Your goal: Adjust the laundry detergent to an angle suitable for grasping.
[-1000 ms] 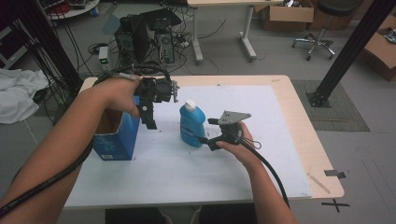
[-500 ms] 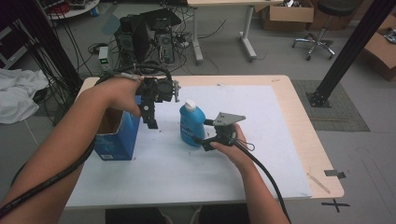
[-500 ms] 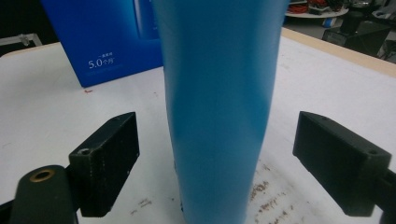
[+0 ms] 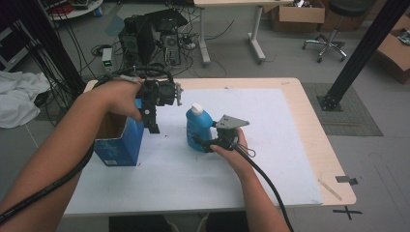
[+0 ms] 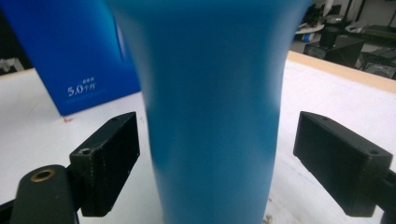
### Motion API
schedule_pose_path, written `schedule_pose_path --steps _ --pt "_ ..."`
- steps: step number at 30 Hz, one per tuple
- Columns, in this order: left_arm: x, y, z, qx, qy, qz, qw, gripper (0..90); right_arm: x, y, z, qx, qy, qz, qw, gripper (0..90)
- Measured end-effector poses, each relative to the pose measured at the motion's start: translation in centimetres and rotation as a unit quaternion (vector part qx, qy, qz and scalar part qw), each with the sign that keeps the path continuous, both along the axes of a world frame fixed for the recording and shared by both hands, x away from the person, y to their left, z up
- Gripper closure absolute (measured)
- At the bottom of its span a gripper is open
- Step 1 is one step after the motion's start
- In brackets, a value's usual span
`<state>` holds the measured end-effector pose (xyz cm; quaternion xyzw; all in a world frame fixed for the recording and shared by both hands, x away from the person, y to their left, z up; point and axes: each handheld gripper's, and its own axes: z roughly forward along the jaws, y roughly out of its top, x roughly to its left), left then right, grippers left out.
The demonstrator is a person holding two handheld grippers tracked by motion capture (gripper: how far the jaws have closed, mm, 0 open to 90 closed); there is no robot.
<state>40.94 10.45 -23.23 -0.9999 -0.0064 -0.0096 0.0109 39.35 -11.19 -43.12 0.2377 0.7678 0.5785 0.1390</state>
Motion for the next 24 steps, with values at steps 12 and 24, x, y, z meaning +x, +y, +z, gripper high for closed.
schedule_pose_path --steps 12,24 --pt "0.1 -0.5 -0.2 0.002 0.003 -0.007 1.0 0.2 0.1 1.1 -0.3 0.019 0.0 -0.009 0.9998 14.4" --pt "-0.1 -0.5 -0.1 0.007 0.003 -0.007 1.0 0.3 0.1 1.7 -0.5 0.037 -0.001 -0.015 0.9992 14.4"
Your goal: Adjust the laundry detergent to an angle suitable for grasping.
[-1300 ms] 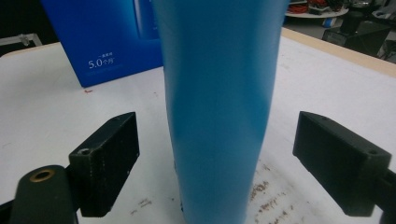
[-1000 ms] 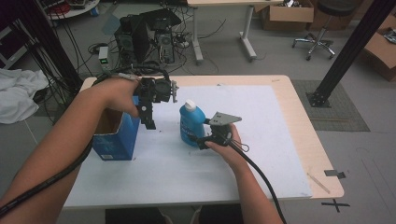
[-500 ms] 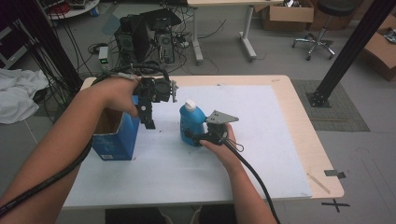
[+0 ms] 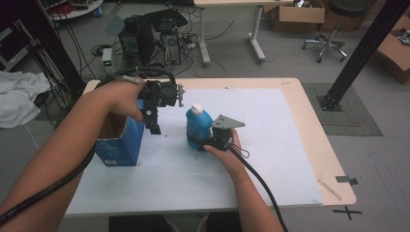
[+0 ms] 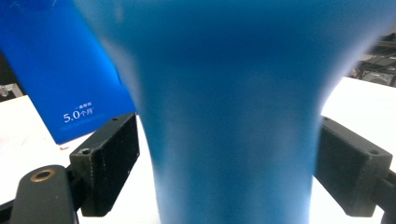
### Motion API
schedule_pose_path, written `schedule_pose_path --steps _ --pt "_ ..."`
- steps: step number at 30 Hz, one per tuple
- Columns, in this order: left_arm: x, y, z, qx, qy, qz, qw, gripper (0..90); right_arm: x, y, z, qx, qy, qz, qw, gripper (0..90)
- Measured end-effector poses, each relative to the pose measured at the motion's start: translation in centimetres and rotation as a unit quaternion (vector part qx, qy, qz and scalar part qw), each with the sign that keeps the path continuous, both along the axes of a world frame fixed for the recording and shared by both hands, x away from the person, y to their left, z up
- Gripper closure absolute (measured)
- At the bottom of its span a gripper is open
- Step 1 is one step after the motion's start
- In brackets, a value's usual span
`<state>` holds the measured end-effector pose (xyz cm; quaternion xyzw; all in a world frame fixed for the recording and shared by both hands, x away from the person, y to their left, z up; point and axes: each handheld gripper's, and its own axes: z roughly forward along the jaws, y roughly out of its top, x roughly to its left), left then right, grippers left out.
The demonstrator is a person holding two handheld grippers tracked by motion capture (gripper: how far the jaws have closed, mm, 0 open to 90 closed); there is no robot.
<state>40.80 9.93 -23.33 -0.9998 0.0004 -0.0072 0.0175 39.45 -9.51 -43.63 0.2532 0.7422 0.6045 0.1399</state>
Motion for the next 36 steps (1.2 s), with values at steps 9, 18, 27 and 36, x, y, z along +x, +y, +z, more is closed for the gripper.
schedule_pose_path --steps 9,18,27,36 --pt "-0.01 0.07 0.08 -0.002 -0.001 -0.001 1.0 0.4 0.0 0.28 -0.25 0.003 0.001 0.001 1.0 14.6" --pt "-0.02 0.35 0.06 -0.004 -0.002 0.002 1.0 0.4 -0.03 0.46 -0.26 -0.002 0.0 0.002 1.0 20.4" --pt "0.09 0.21 -0.43 -0.004 0.002 0.0 1.0 0.5 0.08 0.49 0.0 -0.002 -0.003 -0.002 1.0 25.2" --pt "0.22 0.32 -0.42 -0.005 0.003 0.002 1.0 0.5 0.03 0.69 -0.01 -0.007 -0.004 0.0 1.0 30.6"
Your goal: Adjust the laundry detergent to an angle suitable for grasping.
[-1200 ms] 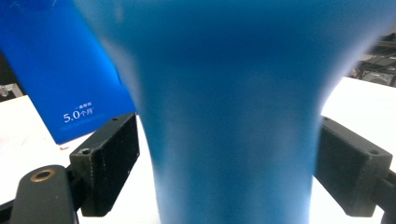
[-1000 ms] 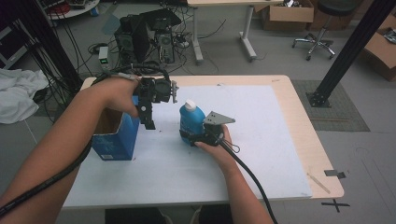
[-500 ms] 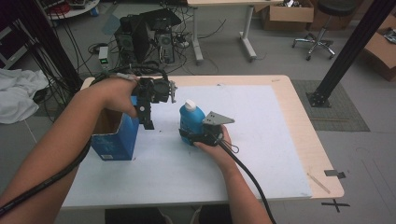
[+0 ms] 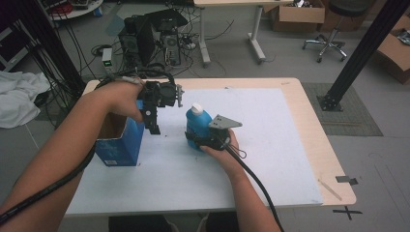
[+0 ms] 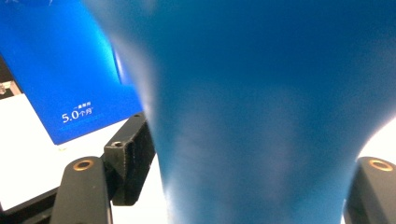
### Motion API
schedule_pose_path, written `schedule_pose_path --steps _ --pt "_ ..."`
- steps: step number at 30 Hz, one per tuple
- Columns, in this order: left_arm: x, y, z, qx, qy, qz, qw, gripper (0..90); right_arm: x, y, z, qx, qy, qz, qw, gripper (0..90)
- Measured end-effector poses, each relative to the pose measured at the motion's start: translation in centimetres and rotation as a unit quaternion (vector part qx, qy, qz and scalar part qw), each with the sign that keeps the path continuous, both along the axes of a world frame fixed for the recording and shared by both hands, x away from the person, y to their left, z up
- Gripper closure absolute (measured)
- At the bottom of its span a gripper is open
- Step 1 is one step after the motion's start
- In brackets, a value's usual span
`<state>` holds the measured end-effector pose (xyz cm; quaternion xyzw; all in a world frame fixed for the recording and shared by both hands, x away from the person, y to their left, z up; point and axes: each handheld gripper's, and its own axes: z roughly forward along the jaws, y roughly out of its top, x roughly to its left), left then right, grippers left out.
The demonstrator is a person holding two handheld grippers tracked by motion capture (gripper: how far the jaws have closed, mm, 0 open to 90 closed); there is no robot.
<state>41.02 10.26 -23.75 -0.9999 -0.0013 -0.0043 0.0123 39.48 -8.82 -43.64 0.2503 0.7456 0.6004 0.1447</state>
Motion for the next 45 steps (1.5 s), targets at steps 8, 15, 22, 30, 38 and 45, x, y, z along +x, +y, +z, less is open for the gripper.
schedule_pose_path --steps 8,15,22,30,38,45 --pt "-0.04 0.38 0.03 0.001 0.0 0.004 1.0 0.5 -0.01 -0.13 0.02 -0.002 0.0 -0.001 1.0 34.7" --pt "-0.09 0.5 0.18 0.002 -0.003 0.005 1.0 0.5 -0.02 -0.14 -0.11 -0.003 0.001 -0.004 1.0 36.9" --pt "-0.03 0.35 0.11 0.002 -0.003 0.004 1.0 0.5 -0.07 -0.35 -0.16 -0.003 0.001 -0.008 1.0 39.8" --pt "-0.03 0.23 0.04 0.002 -0.002 0.002 1.0 0.6 -0.03 -0.48 -0.24 -0.002 -0.002 -0.009 1.0 41.8" --pt "0.04 0.23 -0.05 0.002 -0.001 0.004 1.0 0.6 -0.07 -0.47 -0.3 -0.007 -0.013 -0.008 0.9999 44.0" --pt "0.05 0.34 -0.03 0.003 -0.001 0.004 1.0 0.8 0.0 -0.55 -0.16 -0.016 -0.019 0.0 0.9997 46.7"
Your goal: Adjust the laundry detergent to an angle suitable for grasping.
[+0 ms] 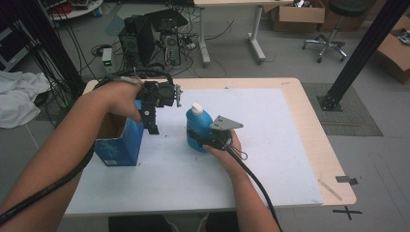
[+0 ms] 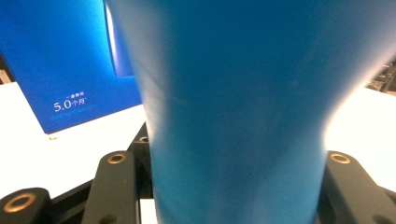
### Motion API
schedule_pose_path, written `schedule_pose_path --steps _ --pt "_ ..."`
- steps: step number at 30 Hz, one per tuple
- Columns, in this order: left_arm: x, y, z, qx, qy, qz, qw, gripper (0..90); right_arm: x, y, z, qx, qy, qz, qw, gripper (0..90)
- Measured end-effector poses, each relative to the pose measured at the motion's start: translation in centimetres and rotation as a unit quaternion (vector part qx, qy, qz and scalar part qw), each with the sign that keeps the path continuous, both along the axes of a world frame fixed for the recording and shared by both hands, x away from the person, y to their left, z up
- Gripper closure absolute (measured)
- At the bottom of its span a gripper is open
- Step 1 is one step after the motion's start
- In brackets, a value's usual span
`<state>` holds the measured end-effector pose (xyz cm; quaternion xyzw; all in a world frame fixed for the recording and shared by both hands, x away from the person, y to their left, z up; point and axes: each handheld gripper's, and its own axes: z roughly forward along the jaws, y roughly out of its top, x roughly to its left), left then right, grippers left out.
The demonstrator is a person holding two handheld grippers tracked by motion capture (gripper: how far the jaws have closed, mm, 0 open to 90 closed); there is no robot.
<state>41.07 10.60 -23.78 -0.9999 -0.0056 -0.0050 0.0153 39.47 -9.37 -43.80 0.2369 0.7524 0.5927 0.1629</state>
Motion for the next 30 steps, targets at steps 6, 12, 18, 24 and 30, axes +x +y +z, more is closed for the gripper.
schedule_pose_path --steps 6,12,18,24,30 --pt "0.0 0.2 0.1 0.001 -0.001 0.002 1.0 0.8 0.1 0.0 0.0 -0.004 -0.005 0.01 0.9999 47.2" --pt "-0.1 0.3 0.3 -0.001 -0.003 0.003 1.0 0.8 -0.1 0.0 0.2 -0.01 -0.008 0.025 0.9996 46.9" --pt "-0.3 0.0 0.4 0.001 -0.003 0.001 1.0 0.8 -0.4 -0.4 0.6 -0.009 -0.016 0.043 0.9989 46.7" --pt "-0.6 -0.1 0.7 0.002 -0.005 0.0 1.0 0.8 -0.8 -0.8 1.1 -0.015 -0.02 0.083 0.9962 46.7" --pt "-1.0 -0.2 0.7 0.002 -0.006 -0.003 1.0 0.8 -1.4 -1.1 1.2 -0.016 -0.014 0.118 0.9928 46.6"
